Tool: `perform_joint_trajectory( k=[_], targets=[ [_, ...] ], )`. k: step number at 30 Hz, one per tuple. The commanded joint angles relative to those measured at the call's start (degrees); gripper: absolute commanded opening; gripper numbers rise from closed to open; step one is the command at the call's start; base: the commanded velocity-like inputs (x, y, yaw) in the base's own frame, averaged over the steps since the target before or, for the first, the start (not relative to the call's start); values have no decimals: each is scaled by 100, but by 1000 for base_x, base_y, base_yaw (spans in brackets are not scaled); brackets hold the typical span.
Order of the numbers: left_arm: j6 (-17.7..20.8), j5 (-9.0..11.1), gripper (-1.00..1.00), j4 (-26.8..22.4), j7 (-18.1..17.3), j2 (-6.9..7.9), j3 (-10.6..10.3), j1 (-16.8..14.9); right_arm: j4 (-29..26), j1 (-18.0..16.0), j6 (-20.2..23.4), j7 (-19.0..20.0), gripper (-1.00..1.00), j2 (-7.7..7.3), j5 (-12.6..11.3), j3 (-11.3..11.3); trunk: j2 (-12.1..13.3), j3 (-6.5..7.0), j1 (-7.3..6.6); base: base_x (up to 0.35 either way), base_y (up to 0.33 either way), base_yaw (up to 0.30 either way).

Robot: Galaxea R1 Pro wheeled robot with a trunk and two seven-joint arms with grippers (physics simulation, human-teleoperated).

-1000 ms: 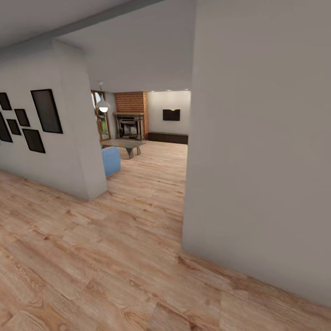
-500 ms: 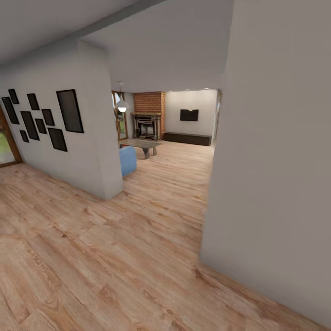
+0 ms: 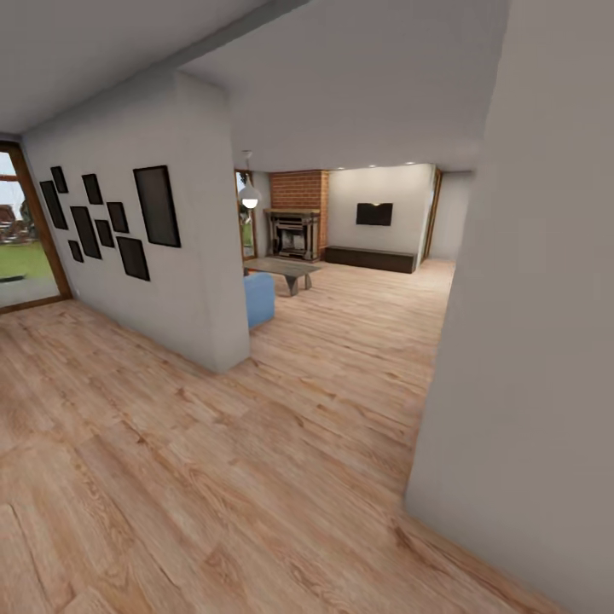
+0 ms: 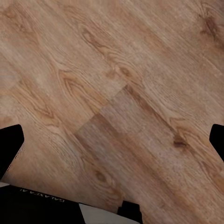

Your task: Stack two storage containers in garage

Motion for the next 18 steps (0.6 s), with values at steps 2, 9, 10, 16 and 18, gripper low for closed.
perform_joint_trajectory(
  k=[2,9,10,16,18],
  targets=[
    [-4,49,100,7,-60,-5,40,-5,4,-5,-17,13,100,0,43,-40,-8,-10,5,300,151,6],
    [-4,49,100,7,-60,-4,40,-5,8,-3,-17,13,100,1,43,-39,-8,-10,5,300,134,1],
    [-4,49,100,9,-60,-4,40,-5,9,-3,-17,13,100,1,43,-39,-8,-10,5,300,102,0],
    [-4,49,100,7,-60,-3,40,-5,10,-6,-17,13,100,0,43,-39,-8,-10,5,300,93,0],
    [-4,49,100,6,-60,-4,40,-5,11,-5,-17,13,100,0,43,-39,-8,-10,5,301,87,0]
  ],
)
